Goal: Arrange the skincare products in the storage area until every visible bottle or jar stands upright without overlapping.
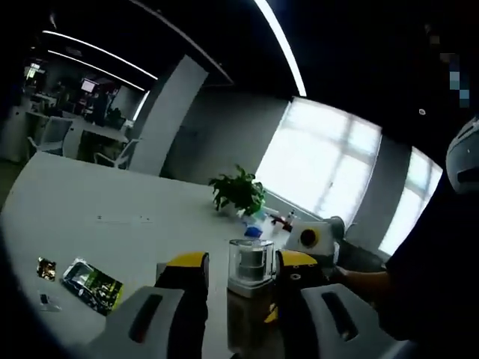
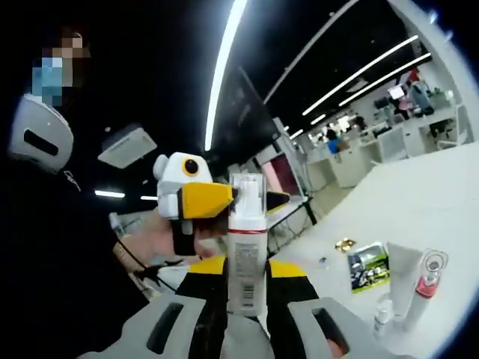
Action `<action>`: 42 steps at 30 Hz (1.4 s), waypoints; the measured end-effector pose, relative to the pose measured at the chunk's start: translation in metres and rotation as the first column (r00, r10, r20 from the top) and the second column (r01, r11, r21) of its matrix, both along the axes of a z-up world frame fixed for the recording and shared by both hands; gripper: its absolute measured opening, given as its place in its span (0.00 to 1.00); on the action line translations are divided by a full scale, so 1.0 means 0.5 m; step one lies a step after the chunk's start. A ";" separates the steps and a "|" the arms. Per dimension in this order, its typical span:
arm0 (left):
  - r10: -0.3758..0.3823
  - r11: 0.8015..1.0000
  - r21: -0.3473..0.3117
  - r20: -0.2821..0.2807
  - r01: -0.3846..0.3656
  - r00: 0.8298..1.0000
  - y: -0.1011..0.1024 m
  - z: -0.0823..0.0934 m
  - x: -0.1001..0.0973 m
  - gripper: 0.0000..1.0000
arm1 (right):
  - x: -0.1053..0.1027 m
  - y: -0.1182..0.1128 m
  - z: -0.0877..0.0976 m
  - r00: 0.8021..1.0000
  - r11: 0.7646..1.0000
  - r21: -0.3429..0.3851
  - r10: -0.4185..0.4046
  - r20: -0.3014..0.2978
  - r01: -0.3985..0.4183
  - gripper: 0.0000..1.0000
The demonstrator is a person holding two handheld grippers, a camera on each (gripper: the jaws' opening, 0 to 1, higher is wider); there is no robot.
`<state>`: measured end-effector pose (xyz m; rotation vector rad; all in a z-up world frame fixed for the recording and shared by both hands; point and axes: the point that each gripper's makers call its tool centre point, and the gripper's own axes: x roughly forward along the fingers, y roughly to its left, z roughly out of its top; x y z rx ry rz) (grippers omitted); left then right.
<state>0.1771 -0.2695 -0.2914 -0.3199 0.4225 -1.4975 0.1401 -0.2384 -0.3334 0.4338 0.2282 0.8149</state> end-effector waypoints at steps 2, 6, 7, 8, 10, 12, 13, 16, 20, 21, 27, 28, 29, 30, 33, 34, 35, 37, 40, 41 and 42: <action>-0.039 0.999 -0.024 -0.013 0.039 0.999 0.002 0.009 -0.007 0.30 | -0.004 0.003 0.006 1.000 1.000 0.013 0.018 0.008 -0.018 0.10; -0.105 0.993 -0.053 0.012 0.106 0.994 0.003 0.024 -0.030 0.17 | -0.008 0.010 0.011 0.998 0.998 0.013 0.055 0.017 -0.055 0.10; -0.110 0.993 -0.050 0.024 0.111 0.994 0.002 0.025 -0.034 0.18 | -0.012 0.013 0.012 0.996 0.996 0.020 0.085 0.014 -0.086 0.10; -0.107 0.993 -0.047 0.031 0.109 0.994 0.000 0.025 -0.035 0.17 | -0.010 0.012 0.012 0.996 0.996 0.019 0.084 0.014 -0.085 0.10; -0.107 0.993 -0.045 0.037 0.109 0.994 -0.002 0.025 -0.037 0.17 | -0.011 0.012 0.012 0.994 0.994 0.022 0.105 0.016 -0.105 0.10; -0.097 0.995 -0.034 0.050 0.099 0.994 -0.003 0.022 -0.038 0.17 | -0.012 0.010 0.010 0.993 0.993 0.007 0.115 0.018 -0.115 0.11; -0.086 0.996 -0.030 0.056 0.088 0.995 -0.004 0.021 -0.036 0.17 | -0.007 0.006 0.006 0.994 0.994 -0.025 0.108 0.030 -0.107 0.11; -0.022 1.000 0.014 0.099 0.021 0.995 -0.007 0.007 -0.019 0.17 | 0.007 -0.006 -0.007 0.997 0.991 -0.116 0.070 0.029 -0.067 0.11; 0.009 0.999 0.050 0.156 -0.017 0.988 -0.012 -0.003 -0.017 0.17 | 0.014 -0.008 -0.016 0.998 0.972 -0.228 0.060 0.033 -0.051 0.12; 0.010 0.998 0.057 0.179 -0.021 0.984 -0.012 -0.005 -0.016 0.17 | 0.014 -0.006 -0.016 0.998 0.970 -0.236 0.061 0.034 -0.052 0.12; -0.037 0.997 0.070 0.242 0.020 0.970 -0.023 -0.009 -0.040 0.17 | 0.017 -0.014 -0.005 0.997 0.974 -0.222 0.058 0.055 -0.044 0.13; -0.042 0.997 0.068 0.240 0.026 0.970 -0.023 -0.010 -0.041 0.17 | 0.017 -0.015 0.000 0.996 0.976 -0.213 0.056 0.062 -0.042 0.13; -0.051 0.997 0.065 0.240 0.036 0.969 -0.023 -0.011 -0.044 0.17 | 0.016 -0.017 0.004 0.996 0.978 -0.205 0.056 0.066 -0.042 0.13; -0.056 0.997 0.064 0.243 0.042 0.968 -0.022 -0.013 -0.044 0.17 | 0.014 -0.016 0.006 0.996 0.978 -0.205 0.062 0.067 -0.047 0.13; -0.076 0.996 0.065 0.242 0.062 0.967 -0.027 -0.012 -0.062 0.17 | 0.005 -0.019 -0.001 0.992 0.964 -0.260 0.087 0.094 -0.060 0.12; -0.078 0.996 0.064 0.243 0.065 0.967 -0.028 -0.013 -0.066 0.17 | 0.003 -0.020 -0.001 0.992 0.963 -0.264 0.087 0.096 -0.059 0.11; -0.083 0.995 0.065 0.242 0.069 0.967 -0.031 -0.013 -0.072 0.17 | 0.002 -0.022 -0.003 0.991 0.962 -0.267 0.088 0.100 -0.059 0.11; -0.089 0.995 0.068 0.240 0.074 0.967 -0.032 -0.015 -0.073 0.17 | 0.000 -0.023 -0.006 0.990 0.961 -0.272 0.089 0.113 -0.055 0.10; -0.101 0.993 0.080 0.246 0.083 0.964 -0.034 -0.024 -0.077 0.17 | -0.001 -0.026 -0.014 0.990 0.962 -0.268 0.087 0.114 -0.054 0.10; -0.104 0.993 0.084 0.251 0.085 0.962 -0.033 -0.028 -0.076 0.17 | -0.002 -0.025 -0.018 0.989 0.961 -0.270 0.087 0.118 -0.052 0.10; -0.106 0.992 0.088 0.257 0.086 0.961 -0.032 -0.031 -0.075 0.18 | -0.002 -0.026 -0.022 0.989 0.960 -0.277 0.085 0.121 -0.048 0.10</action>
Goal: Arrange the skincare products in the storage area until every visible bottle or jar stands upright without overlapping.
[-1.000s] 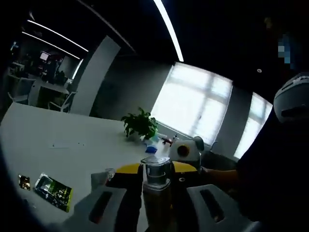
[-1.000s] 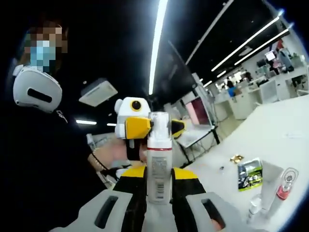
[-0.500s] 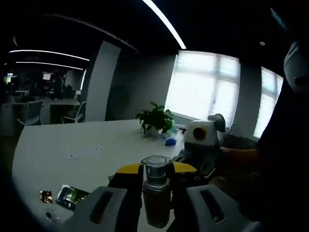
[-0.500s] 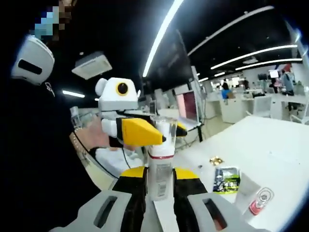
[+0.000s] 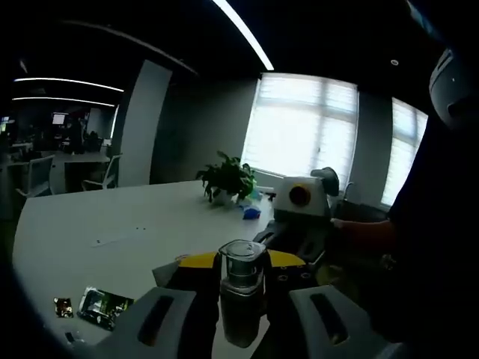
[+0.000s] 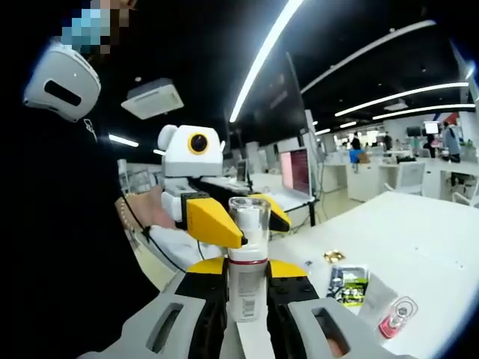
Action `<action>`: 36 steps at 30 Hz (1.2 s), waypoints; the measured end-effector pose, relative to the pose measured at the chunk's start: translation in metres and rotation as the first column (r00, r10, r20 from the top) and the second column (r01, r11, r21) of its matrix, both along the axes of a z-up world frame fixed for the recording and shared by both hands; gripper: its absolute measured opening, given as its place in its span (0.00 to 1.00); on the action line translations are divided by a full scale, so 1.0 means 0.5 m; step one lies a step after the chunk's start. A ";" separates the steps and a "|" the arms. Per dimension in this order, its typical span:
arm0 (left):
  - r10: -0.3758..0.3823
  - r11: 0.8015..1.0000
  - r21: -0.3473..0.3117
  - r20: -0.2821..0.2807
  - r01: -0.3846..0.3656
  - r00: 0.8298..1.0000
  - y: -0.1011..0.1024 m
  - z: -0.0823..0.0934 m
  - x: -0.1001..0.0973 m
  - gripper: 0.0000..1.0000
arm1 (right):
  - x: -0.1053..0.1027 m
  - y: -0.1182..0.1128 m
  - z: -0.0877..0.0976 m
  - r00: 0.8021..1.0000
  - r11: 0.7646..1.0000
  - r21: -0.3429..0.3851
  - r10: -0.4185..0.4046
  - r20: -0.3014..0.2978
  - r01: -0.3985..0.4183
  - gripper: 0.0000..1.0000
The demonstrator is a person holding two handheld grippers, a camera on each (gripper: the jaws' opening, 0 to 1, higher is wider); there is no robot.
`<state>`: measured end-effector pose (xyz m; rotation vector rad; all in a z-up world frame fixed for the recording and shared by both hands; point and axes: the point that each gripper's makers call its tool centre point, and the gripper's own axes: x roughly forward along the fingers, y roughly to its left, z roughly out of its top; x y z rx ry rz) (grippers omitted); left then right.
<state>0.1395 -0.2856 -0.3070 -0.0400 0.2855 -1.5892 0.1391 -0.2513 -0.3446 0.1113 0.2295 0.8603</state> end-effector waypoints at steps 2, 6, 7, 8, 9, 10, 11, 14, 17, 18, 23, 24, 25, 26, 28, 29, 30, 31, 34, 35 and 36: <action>-0.002 1.000 0.016 -0.003 0.002 1.000 0.001 -0.010 0.000 0.18 | -0.001 0.001 -0.011 1.000 1.000 -0.014 -0.001 -0.001 0.001 0.10; 0.000 1.000 0.013 -0.013 0.000 1.000 0.001 -0.014 -0.007 0.21 | -0.003 -0.003 -0.027 1.000 1.000 -0.023 -0.009 -0.008 0.009 0.10; 0.002 1.000 0.012 -0.015 -0.002 1.000 0.002 -0.015 -0.005 0.22 | -0.004 -0.004 -0.029 1.000 1.000 -0.023 -0.011 -0.009 0.010 0.10; 0.005 1.000 0.013 -0.017 -0.005 1.000 0.004 -0.018 -0.003 0.24 | -0.005 -0.005 -0.031 1.000 1.000 -0.023 -0.011 -0.009 0.011 0.10; 0.012 1.000 0.019 -0.015 -0.012 1.000 0.005 -0.022 -0.001 0.25 | -0.006 -0.006 -0.033 1.000 1.000 -0.021 -0.013 -0.008 0.013 0.10; 0.015 1.000 0.025 -0.012 -0.015 1.000 0.006 -0.026 0.001 0.25 | -0.006 -0.007 -0.034 1.000 1.000 -0.020 -0.016 -0.007 0.016 0.10; 0.017 0.999 0.032 -0.013 -0.017 1.000 0.008 -0.031 0.001 0.27 | -0.006 -0.010 -0.037 1.000 1.000 -0.019 -0.019 -0.009 0.019 0.10; 0.021 0.999 0.034 -0.022 -0.021 1.000 0.012 -0.038 -0.002 0.30 | -0.006 -0.019 -0.047 0.999 0.999 -0.028 -0.034 -0.009 0.034 0.10; 0.034 0.999 0.041 -0.022 -0.034 0.999 0.018 -0.049 -0.001 0.34 | -0.006 -0.029 -0.056 0.999 0.998 -0.030 -0.053 -0.010 0.053 0.10; 0.039 0.998 0.044 -0.022 -0.038 0.999 0.020 -0.052 -0.001 0.36 | -0.006 -0.032 -0.058 0.998 0.998 -0.031 -0.055 -0.011 0.055 0.10; 0.075 0.996 0.058 -0.032 -0.073 0.997 0.036 -0.071 0.005 0.44 | -0.004 -0.056 -0.079 0.996 0.995 -0.041 -0.091 -0.016 0.090 0.10; 0.089 0.995 0.058 -0.030 -0.087 0.996 0.041 -0.075 0.008 0.46 | -0.004 -0.059 -0.082 0.995 0.995 -0.042 -0.095 -0.020 0.094 0.10; 0.098 0.994 0.058 -0.029 -0.096 0.995 0.044 -0.078 0.010 0.48 | -0.004 -0.064 -0.085 0.995 0.994 -0.045 -0.101 -0.021 0.100 0.10; 0.107 0.993 0.059 -0.030 -0.105 0.994 0.046 -0.080 0.012 0.52 | -0.004 -0.066 -0.086 0.994 0.994 -0.044 -0.104 -0.021 0.103 0.10; 0.129 0.990 0.062 -0.031 -0.127 0.991 0.055 -0.088 0.017 0.57 | -0.004 -0.074 -0.089 0.993 0.992 -0.038 -0.118 -0.025 0.117 0.10; 0.137 0.989 0.065 -0.032 -0.134 0.990 0.058 -0.091 0.019 0.60 | -0.004 -0.076 -0.090 0.992 0.992 -0.036 -0.121 -0.025 0.120 0.10; 0.143 0.988 0.070 -0.029 -0.141 0.989 0.062 -0.095 0.021 0.61 | -0.004 -0.078 -0.092 0.992 0.991 -0.036 -0.126 -0.026 0.125 0.10; 0.146 0.987 0.076 -0.027 -0.144 0.989 0.065 -0.098 0.022 0.63 | -0.005 -0.080 -0.094 0.991 0.991 -0.036 -0.128 -0.028 0.127 0.10; 0.165 0.983 0.087 -0.017 -0.163 0.986 0.076 -0.107 0.028 0.67 | -0.007 -0.083 -0.101 0.991 0.990 -0.042 -0.133 -0.033 0.132 0.10; 0.171 0.982 0.089 -0.016 -0.169 0.985 0.080 -0.111 0.031 0.70 | -0.008 -0.084 -0.104 0.990 0.990 -0.043 -0.136 -0.035 0.135 0.10; 0.174 0.981 0.092 -0.017 -0.171 0.985 0.081 -0.113 0.031 0.72 | -0.009 -0.085 -0.106 0.990 0.990 -0.043 -0.138 -0.037 0.137 0.10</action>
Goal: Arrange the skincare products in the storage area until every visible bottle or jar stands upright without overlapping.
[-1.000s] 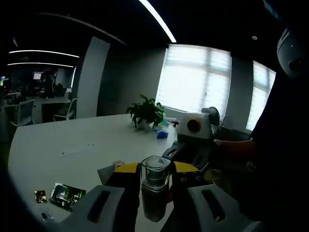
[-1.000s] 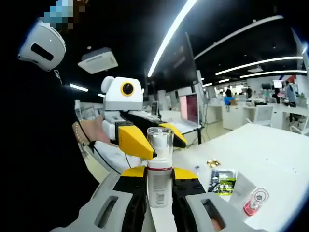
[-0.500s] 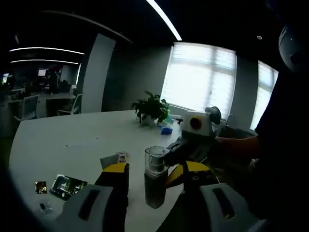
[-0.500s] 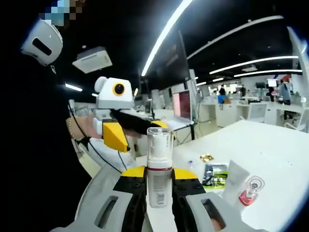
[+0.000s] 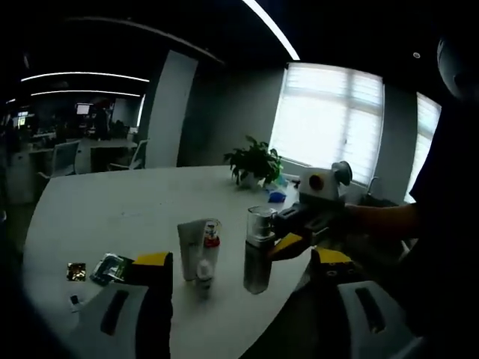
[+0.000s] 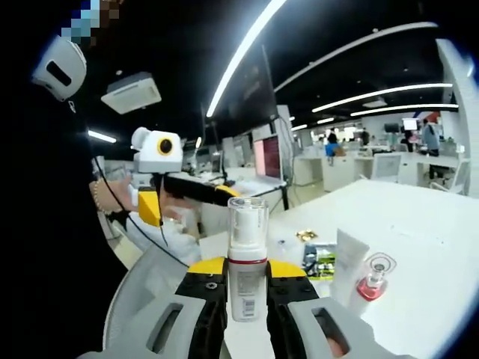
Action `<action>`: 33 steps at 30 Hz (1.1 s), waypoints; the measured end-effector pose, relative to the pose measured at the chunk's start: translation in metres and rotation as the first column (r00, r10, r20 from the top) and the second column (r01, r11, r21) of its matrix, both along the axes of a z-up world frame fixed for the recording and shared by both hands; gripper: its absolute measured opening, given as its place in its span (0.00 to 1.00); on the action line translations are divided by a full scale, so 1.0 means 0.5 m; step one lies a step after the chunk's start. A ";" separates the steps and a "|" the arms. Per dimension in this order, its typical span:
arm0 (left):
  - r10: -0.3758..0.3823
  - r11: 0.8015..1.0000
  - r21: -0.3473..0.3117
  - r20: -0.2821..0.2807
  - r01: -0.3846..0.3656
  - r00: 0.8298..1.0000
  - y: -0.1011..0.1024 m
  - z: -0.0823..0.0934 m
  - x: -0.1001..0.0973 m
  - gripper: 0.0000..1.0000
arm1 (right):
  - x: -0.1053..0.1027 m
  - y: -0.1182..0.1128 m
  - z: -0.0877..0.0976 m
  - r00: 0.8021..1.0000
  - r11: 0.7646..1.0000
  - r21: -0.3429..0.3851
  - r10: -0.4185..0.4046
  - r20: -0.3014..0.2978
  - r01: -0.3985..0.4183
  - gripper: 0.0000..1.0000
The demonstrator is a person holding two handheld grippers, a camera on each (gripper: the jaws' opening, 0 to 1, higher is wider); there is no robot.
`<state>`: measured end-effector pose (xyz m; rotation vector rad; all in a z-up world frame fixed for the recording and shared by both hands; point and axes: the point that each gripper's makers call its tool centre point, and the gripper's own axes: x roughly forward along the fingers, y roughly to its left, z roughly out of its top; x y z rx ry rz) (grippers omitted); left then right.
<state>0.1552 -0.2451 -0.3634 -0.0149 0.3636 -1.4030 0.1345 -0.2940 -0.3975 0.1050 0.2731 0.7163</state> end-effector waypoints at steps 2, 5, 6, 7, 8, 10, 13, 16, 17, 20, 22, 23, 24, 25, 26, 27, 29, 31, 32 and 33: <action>0.012 1.000 0.011 -0.002 -0.012 1.000 0.007 -0.004 0.000 0.76 | -0.001 -0.002 -0.004 1.000 1.000 0.003 -0.006 -0.003 0.006 0.10; 0.023 0.999 0.037 0.011 -0.023 1.000 0.018 -0.021 0.002 0.79 | -0.005 -0.004 -0.014 1.000 1.000 0.003 -0.010 -0.014 0.010 0.10; 0.024 0.999 0.043 0.011 -0.025 1.000 0.021 -0.025 0.001 0.80 | -0.006 -0.005 -0.016 1.000 1.000 0.002 -0.011 -0.017 0.011 0.10; 0.028 0.998 0.051 0.013 -0.029 1.000 0.024 -0.032 0.001 0.82 | -0.007 -0.006 -0.020 1.000 1.000 0.000 -0.012 -0.020 0.012 0.10; 0.030 0.998 0.057 0.015 -0.031 0.999 0.027 -0.036 0.000 0.84 | -0.007 -0.008 -0.022 1.000 1.000 0.000 -0.013 -0.021 0.013 0.10; 0.034 0.997 0.072 0.018 -0.036 0.999 0.032 -0.047 0.000 0.89 | -0.007 -0.010 -0.026 1.000 1.000 -0.001 -0.018 -0.022 0.018 0.10; 0.047 0.994 0.102 0.010 -0.047 0.999 0.043 -0.064 -0.003 0.95 | -0.004 -0.020 -0.034 0.999 0.999 -0.014 -0.041 -0.023 0.041 0.10; 0.052 0.992 0.117 0.007 -0.053 0.999 0.051 -0.075 -0.008 0.99 | -0.004 -0.032 -0.045 0.998 0.998 -0.035 -0.055 -0.024 0.054 0.10; 0.055 0.991 0.122 0.004 -0.055 0.998 0.055 -0.079 -0.009 0.99 | -0.004 -0.039 -0.050 0.998 0.997 -0.044 -0.060 -0.026 0.059 0.10; 0.060 0.989 0.135 -0.003 -0.059 0.998 0.060 -0.086 -0.012 0.99 | -0.004 -0.050 -0.061 0.997 0.996 -0.047 -0.073 -0.030 0.071 0.10; 0.061 0.989 0.139 -0.005 -0.060 0.998 0.063 -0.090 -0.015 0.99 | -0.004 -0.055 -0.068 0.997 0.996 -0.047 -0.074 -0.030 0.073 0.10; 0.064 0.988 0.140 -0.008 -0.062 0.998 0.064 -0.091 -0.015 0.99 | -0.004 -0.057 -0.070 0.996 0.996 -0.049 -0.079 -0.028 0.078 0.10; 0.066 0.988 0.141 -0.010 -0.064 0.998 0.065 -0.092 -0.016 0.99 | -0.004 -0.059 -0.072 0.997 0.996 -0.051 -0.079 -0.027 0.077 0.10; 0.071 0.987 0.142 -0.013 -0.068 0.997 0.067 -0.095 -0.015 0.99 | -0.004 -0.060 -0.076 0.997 0.996 -0.057 -0.077 -0.022 0.075 0.10; 0.075 0.987 0.144 -0.017 -0.072 0.997 0.070 -0.097 -0.014 0.99 | -0.004 -0.062 -0.079 0.997 0.995 -0.059 -0.079 -0.020 0.078 0.10; 0.077 0.987 0.144 -0.019 -0.074 0.997 0.071 -0.096 -0.015 0.99 | -0.003 -0.064 -0.083 0.997 0.995 -0.061 -0.078 -0.015 0.076 0.10; 0.081 0.986 0.147 -0.025 -0.077 0.996 0.075 -0.100 -0.016 0.98 | -0.001 -0.069 -0.091 0.997 0.995 -0.064 -0.079 0.000 0.079 0.10; 0.084 0.985 0.153 -0.025 -0.079 0.996 0.078 -0.106 -0.018 0.98 | 0.000 -0.073 -0.098 0.997 0.995 -0.063 -0.079 0.010 0.079 0.10; 0.084 0.985 0.156 -0.025 -0.079 0.996 0.080 -0.110 -0.018 0.98 | 0.003 -0.078 -0.104 0.996 0.994 -0.069 -0.087 0.021 0.088 0.10; 0.085 0.984 0.160 -0.026 -0.080 0.996 0.082 -0.115 -0.019 0.98 | 0.004 -0.080 -0.109 0.996 0.994 -0.070 -0.088 0.024 0.089 0.10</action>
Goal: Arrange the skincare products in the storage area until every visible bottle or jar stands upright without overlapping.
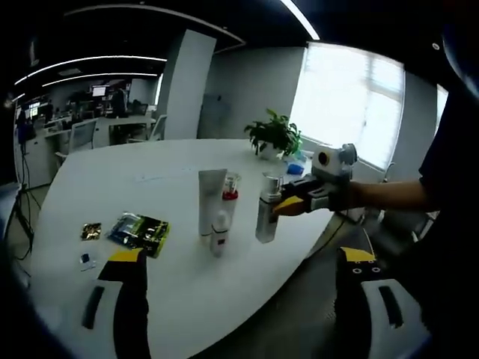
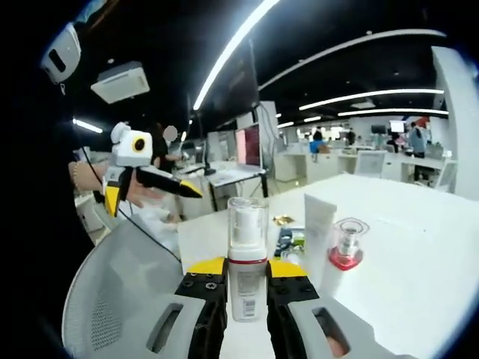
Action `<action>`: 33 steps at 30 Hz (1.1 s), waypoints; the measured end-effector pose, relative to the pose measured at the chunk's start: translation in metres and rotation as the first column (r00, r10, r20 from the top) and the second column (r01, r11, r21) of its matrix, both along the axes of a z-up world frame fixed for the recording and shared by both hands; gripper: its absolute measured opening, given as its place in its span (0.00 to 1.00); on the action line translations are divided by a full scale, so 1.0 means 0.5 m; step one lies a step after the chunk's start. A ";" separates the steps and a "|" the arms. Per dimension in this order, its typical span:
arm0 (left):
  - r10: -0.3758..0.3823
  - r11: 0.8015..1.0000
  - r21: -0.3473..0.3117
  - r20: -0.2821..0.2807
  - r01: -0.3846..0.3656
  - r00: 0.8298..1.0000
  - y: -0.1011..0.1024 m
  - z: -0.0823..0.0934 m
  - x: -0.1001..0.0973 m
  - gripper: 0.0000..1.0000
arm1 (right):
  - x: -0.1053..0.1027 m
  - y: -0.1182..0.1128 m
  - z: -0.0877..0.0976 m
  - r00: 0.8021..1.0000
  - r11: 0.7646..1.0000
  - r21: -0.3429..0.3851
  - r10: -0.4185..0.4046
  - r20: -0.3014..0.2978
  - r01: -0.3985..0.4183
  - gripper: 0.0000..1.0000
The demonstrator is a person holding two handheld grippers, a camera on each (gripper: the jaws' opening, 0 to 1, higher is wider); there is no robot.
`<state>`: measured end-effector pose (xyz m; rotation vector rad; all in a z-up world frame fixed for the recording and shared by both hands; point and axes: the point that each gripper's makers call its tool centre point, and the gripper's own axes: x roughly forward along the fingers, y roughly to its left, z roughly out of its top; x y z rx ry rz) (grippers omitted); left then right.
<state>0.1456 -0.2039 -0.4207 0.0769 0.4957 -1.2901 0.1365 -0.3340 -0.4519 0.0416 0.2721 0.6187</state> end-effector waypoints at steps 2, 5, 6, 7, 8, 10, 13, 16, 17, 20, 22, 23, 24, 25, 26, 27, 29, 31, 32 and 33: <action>0.004 1.000 0.005 -0.003 -0.004 1.000 0.003 -0.007 -0.001 0.97 | 0.003 -0.007 -0.014 1.000 1.000 -0.008 -0.008 0.004 0.008 0.10; 0.004 1.000 0.011 -0.009 -0.004 1.000 0.007 -0.017 -0.003 0.97 | 0.006 -0.011 -0.032 1.000 1.000 -0.018 -0.009 0.005 0.009 0.10; 0.003 1.000 0.014 -0.010 -0.003 1.000 0.008 -0.021 -0.003 0.97 | 0.008 -0.014 -0.040 1.000 1.000 -0.026 -0.010 0.005 0.010 0.10; 0.003 1.000 0.021 -0.013 -0.003 1.000 0.007 -0.026 -0.001 0.97 | 0.009 -0.015 -0.045 1.000 1.000 -0.029 -0.009 0.005 0.009 0.10; 0.003 1.000 0.024 -0.014 -0.003 1.000 0.007 -0.031 0.000 0.97 | 0.010 -0.016 -0.049 1.000 0.999 -0.031 -0.010 0.006 0.010 0.10; 0.004 1.000 0.027 -0.015 -0.003 1.000 0.002 -0.038 0.006 0.97 | 0.013 -0.021 -0.060 1.000 0.999 -0.030 -0.013 0.008 0.013 0.10; 0.003 1.000 0.026 -0.008 -0.003 1.000 -0.007 -0.040 0.014 0.96 | 0.017 -0.030 -0.078 1.000 0.999 -0.032 -0.013 0.008 0.013 0.10; 0.005 1.000 0.028 -0.001 -0.005 1.000 -0.010 -0.045 0.023 0.96 | 0.024 -0.036 -0.096 1.000 1.000 -0.021 -0.007 0.018 0.007 0.10; 0.005 1.000 0.029 0.000 -0.005 1.000 -0.010 -0.046 0.024 0.96 | 0.027 -0.037 -0.100 1.000 1.000 -0.021 -0.003 0.023 0.004 0.10; 0.004 0.999 0.045 0.000 -0.004 1.000 -0.009 -0.058 0.030 0.96 | 0.038 -0.039 -0.116 0.999 1.000 -0.027 0.010 0.039 -0.009 0.10; 0.002 0.998 0.061 0.001 -0.002 1.000 -0.007 -0.066 0.033 0.96 | 0.043 -0.037 -0.125 0.999 0.999 -0.042 0.024 0.044 -0.022 0.10; 0.003 0.998 0.067 0.000 -0.003 1.000 -0.007 -0.070 0.035 0.96 | 0.044 -0.035 -0.131 0.998 0.998 -0.050 0.034 0.046 -0.031 0.10; 0.005 0.997 0.077 -0.001 -0.005 1.000 -0.006 -0.077 0.041 0.96 | 0.045 -0.035 -0.141 0.998 0.997 -0.063 0.040 0.042 -0.038 0.10; 0.006 0.997 0.081 -0.001 -0.006 1.000 -0.007 -0.079 0.042 0.96 | 0.047 -0.034 -0.148 0.998 0.997 -0.070 0.045 0.040 -0.042 0.10; 0.005 0.996 0.087 0.000 -0.005 1.000 -0.007 -0.082 0.046 0.95 | 0.049 -0.034 -0.155 0.998 0.996 -0.071 0.051 0.043 -0.048 0.10; 0.004 0.996 0.091 0.003 -0.004 1.000 -0.008 -0.084 0.048 0.95 | 0.051 -0.036 -0.158 0.998 0.997 -0.063 0.048 0.044 -0.045 0.10; -0.005 0.994 0.107 0.018 0.003 1.000 -0.012 -0.084 0.050 0.96 | 0.058 -0.041 -0.161 0.998 0.998 -0.042 0.042 0.054 -0.039 0.10; -0.014 0.993 0.118 0.036 0.009 0.999 -0.017 -0.084 0.053 0.95 | 0.064 -0.045 -0.168 0.998 0.999 -0.039 0.040 0.054 -0.038 0.10; -0.018 0.992 0.122 0.038 0.013 0.999 -0.020 -0.085 0.053 0.95 | 0.067 -0.047 -0.172 0.998 0.999 -0.035 0.040 0.052 -0.038 0.10; -0.019 0.992 0.123 0.038 0.014 0.999 -0.021 -0.085 0.053 0.95 | 0.069 -0.048 -0.173 0.998 0.999 -0.034 0.041 0.053 -0.039 0.10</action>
